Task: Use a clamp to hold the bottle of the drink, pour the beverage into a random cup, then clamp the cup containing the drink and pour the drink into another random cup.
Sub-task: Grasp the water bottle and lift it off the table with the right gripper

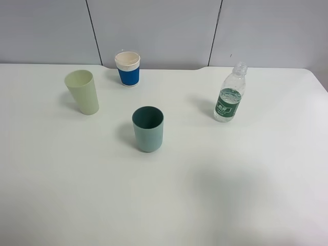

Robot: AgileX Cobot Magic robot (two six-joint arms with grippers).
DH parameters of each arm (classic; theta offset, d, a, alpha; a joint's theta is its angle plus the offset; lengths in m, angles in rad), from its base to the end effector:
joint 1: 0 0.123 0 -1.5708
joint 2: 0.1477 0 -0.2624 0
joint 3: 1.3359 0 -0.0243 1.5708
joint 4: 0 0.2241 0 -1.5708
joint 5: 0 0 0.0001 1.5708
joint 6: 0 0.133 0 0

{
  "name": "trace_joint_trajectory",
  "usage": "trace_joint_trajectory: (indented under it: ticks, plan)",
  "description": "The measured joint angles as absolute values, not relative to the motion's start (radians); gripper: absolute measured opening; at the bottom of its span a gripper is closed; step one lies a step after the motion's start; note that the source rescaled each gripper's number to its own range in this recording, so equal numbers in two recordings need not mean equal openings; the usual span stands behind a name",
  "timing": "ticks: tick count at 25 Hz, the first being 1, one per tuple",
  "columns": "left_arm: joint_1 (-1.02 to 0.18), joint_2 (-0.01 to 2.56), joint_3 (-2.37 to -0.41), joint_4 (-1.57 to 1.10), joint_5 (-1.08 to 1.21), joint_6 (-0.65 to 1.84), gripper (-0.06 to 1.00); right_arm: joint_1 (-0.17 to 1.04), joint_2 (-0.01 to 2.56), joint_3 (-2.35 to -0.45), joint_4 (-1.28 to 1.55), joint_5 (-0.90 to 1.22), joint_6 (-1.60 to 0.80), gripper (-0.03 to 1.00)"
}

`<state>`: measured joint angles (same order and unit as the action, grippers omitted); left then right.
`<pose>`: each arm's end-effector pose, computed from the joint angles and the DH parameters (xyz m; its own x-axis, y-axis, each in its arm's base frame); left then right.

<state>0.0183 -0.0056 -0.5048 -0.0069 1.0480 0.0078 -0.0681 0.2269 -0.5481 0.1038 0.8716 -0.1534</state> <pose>0.0315 -0.0002 0.2484 -0.4353 -0.0036 -0.9003 -0.0110 0.9999 0.0013 0.0711 0.0057 0.2713 -0.4415 -0.0562 -0.8955 -0.0413 0.9983 -0.0422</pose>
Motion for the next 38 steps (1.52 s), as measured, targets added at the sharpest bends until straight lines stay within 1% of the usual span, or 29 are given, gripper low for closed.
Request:
trace_joint_trajectory:
  ticks: [4,18,28,38]
  plan:
    - [0.018,-0.006,-0.505,-0.007,1.048,0.008,1.00,-0.068,0.356,-0.548,0.141,0.747,-0.193,0.88]
    - [0.018,-0.006,-0.505,-0.007,1.048,0.008,1.00,-0.068,0.843,-0.548,0.137,0.341,-0.196,0.88]
    - [0.018,-0.006,-0.505,-0.007,1.048,0.008,1.00,-0.065,1.153,-0.548,0.108,0.129,-0.196,0.88]
    - [0.018,-0.006,-0.505,-0.007,1.048,0.008,1.00,0.087,1.328,-0.548,-0.033,-0.030,-0.237,0.88]
